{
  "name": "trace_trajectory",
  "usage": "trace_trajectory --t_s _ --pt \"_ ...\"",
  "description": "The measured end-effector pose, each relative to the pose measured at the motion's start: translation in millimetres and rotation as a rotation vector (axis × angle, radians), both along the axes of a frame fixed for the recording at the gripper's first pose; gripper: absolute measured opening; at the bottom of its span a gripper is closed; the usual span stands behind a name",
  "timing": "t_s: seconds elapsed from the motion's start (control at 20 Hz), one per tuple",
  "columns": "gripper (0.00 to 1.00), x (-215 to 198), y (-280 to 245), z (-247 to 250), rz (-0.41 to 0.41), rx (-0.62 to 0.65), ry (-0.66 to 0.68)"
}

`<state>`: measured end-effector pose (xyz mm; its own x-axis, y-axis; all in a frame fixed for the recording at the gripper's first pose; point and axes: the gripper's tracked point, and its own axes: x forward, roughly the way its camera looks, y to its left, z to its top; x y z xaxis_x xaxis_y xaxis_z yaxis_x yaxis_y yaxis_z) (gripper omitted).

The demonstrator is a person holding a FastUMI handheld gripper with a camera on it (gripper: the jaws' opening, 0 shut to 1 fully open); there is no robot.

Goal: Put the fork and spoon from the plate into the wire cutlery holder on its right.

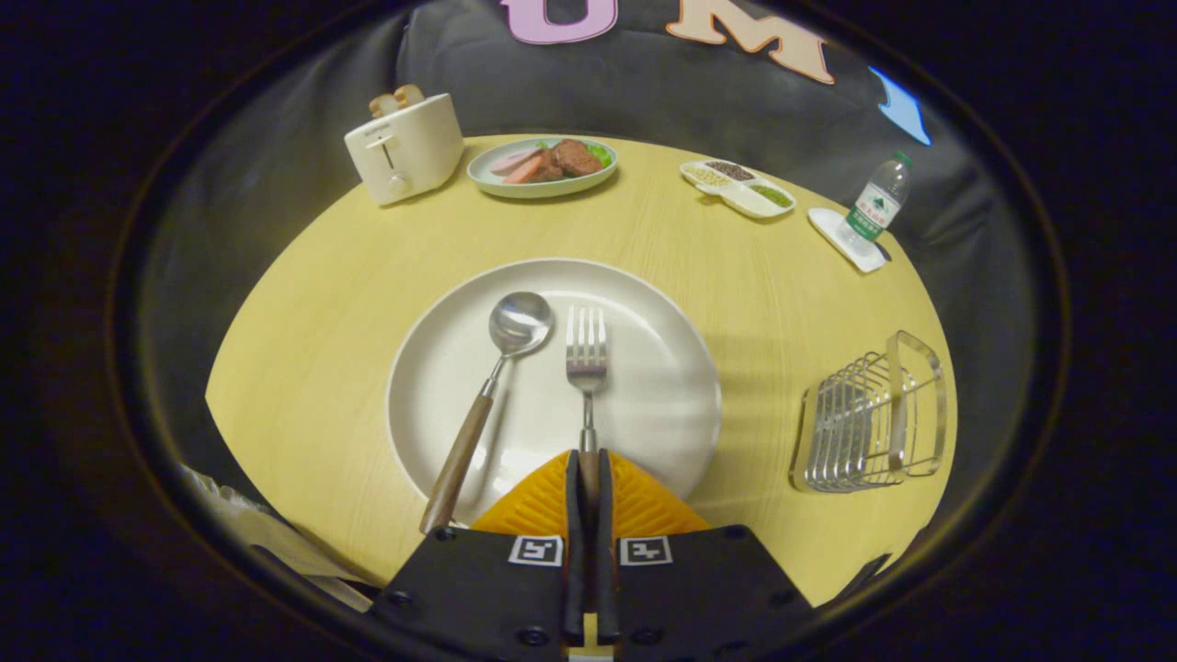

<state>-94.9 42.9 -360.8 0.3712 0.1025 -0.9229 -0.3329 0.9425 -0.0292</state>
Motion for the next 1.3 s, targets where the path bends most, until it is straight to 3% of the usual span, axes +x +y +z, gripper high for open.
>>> trace_trajectory --t_s 0.75,1.3 --pt "0.09 23.9 -60.6 75.1 -0.041 0.024 0.022" --pt "0.09 33.0 -148.0 97.3 -0.182 -0.039 0.026"
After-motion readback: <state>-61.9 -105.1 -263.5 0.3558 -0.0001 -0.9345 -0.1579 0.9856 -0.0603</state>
